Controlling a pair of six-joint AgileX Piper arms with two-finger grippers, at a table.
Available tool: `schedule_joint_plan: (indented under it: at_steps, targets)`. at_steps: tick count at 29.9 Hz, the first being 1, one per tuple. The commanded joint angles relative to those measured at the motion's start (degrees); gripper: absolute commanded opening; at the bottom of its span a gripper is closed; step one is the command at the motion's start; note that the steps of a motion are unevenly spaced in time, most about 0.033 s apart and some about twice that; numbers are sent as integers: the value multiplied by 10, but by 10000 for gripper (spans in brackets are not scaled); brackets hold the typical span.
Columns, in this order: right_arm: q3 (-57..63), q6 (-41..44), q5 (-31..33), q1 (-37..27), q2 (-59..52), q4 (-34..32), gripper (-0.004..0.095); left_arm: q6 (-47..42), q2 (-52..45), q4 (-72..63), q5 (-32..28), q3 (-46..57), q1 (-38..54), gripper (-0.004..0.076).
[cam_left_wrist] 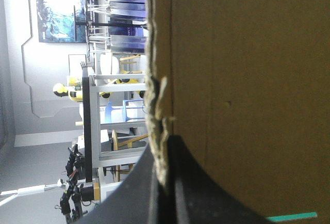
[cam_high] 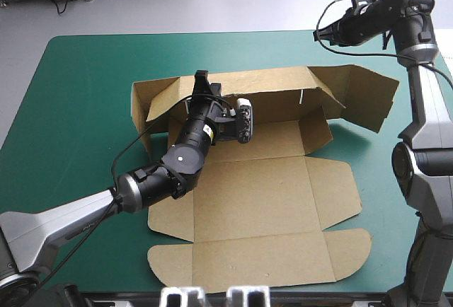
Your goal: Fold the box
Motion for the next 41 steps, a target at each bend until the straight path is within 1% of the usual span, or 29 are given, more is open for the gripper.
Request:
schedule_joint_plan:
  at_steps: [1, 4, 10, 13, 16, 23, 25, 26, 29, 33, 36, 37, 39, 41]
  targets:
    - [35, -23, 7, -35, -48, 48, -25, -19, -25, 37, 22, -15, -3, -11]
    - [94, -45, 7, -59, -63, 83, -25, -19, -25, 41, 22, -15, -3, -11]
    - [197, -124, 7, -79, -103, 101, -25, -19, -25, 50, 20, -15, -3, -11]
    - [240, -153, 7, -83, -121, 160, -25, -19, -25, 51, 19, -15, -3, -11]
    - [278, -171, 7, -83, -145, 197, -25, -19, -25, 51, 17, -15, -3, -11]
    - [413, -245, 4, -82, -243, 212, -25, -33, -25, 51, 16, -14, -3, -11]
    - [457, -262, -12, -82, -274, 228, -25, -34, -25, 47, 5, -13, -3, -11]
    - [483, -277, -30, -82, -289, 240, -25, -34, -25, 44, -1, -13, -3, -11]
    - [575, -339, -96, -82, -319, 305, -25, -34, -25, 38, -18, -13, -5, -11]
    - [673, -479, -145, -82, -330, 419, -24, -34, -25, 38, -16, -13, -17, -11]
    - [703, -568, -165, -82, -330, 475, -24, -32, -25, 38, -11, -13, -25, -11]
    - [704, -597, -168, -82, -330, 481, -24, -32, -25, 38, -13, -13, -26, -11]
    - [703, -627, -171, -82, -330, 479, -21, -32, -25, 38, -14, -13, -27, -11]
    - [703, -636, -181, -82, -334, 465, 4, -32, -25, 38, -13, -13, -27, -11]
